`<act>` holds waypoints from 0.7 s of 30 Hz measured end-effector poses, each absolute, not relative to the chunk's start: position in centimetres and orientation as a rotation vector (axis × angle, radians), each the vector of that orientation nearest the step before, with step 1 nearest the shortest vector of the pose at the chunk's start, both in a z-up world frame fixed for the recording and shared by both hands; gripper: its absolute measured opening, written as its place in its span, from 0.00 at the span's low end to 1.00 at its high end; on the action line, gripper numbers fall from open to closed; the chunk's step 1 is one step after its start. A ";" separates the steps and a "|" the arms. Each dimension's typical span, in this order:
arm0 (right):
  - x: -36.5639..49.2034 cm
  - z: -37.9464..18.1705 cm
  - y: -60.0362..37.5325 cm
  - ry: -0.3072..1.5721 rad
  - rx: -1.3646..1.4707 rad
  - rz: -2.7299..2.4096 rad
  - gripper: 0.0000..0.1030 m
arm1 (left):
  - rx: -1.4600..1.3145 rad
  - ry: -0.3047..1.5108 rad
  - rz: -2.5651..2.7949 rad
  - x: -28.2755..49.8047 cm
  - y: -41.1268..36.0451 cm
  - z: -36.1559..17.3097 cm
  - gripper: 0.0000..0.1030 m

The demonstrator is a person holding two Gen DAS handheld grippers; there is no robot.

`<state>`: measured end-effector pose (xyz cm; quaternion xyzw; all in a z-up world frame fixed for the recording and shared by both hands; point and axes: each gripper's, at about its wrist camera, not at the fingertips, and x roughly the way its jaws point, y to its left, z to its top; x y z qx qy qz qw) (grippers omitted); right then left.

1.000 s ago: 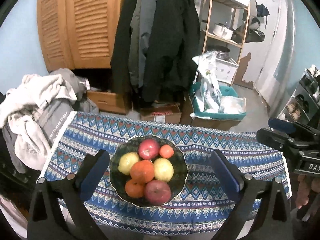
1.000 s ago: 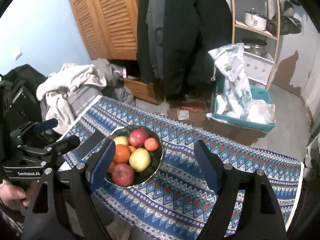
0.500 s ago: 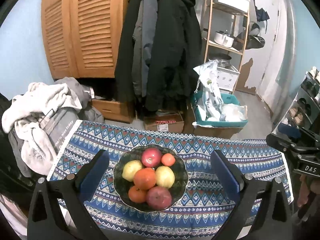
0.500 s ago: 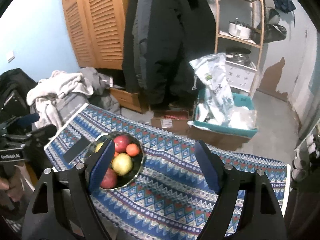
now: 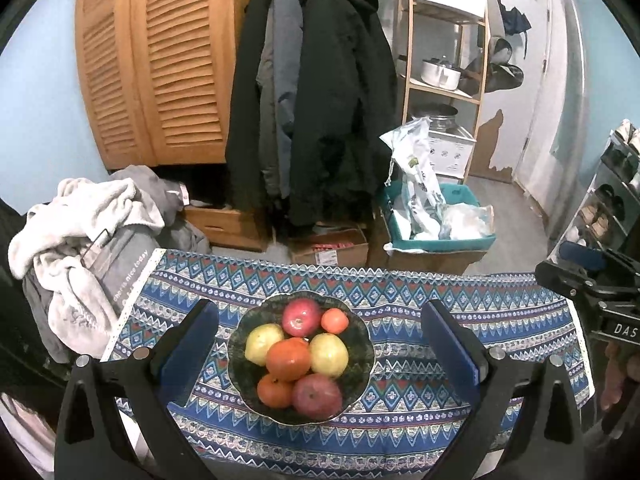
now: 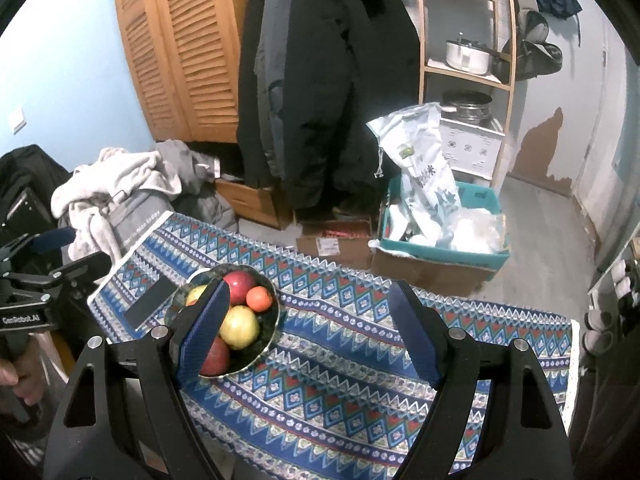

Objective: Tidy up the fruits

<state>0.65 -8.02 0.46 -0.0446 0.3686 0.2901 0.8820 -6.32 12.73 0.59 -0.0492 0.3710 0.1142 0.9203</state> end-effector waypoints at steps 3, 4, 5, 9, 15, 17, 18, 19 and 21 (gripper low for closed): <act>0.6 0.4 -8.2 0.767 -0.093 0.603 0.78 | -0.101 0.760 0.240 -6.3 12.7 0.6 0.99; 0.7 0.4 -8.3 0.769 -0.093 0.603 0.78 | -0.099 0.759 0.244 -6.3 12.6 0.6 0.99; 0.7 0.4 -8.3 0.770 -0.092 0.603 0.78 | -0.099 0.760 0.246 -6.3 12.6 0.6 0.99; 0.8 0.2 -8.5 0.778 -0.091 0.608 0.78 | -0.109 0.779 0.231 -6.0 12.5 0.5 0.99; 0.8 0.0 -8.7 0.786 -0.093 0.602 0.78 | -0.103 0.788 0.227 -5.9 12.1 0.5 0.99; 0.8 -0.1 -8.7 0.788 -0.091 0.602 0.78 | -0.106 0.788 0.225 -6.0 12.1 0.5 0.99; 0.8 -0.1 -8.7 0.787 -0.092 0.600 0.78 | -0.108 0.787 0.223 -6.0 12.1 0.5 0.99; 0.8 -0.1 -8.7 0.787 -0.092 0.599 0.78 | -0.110 0.787 0.221 -6.0 12.1 0.5 0.99; 0.8 -0.1 -8.7 0.787 -0.092 0.601 0.78 | -0.113 0.787 0.225 -6.0 12.1 0.5 0.99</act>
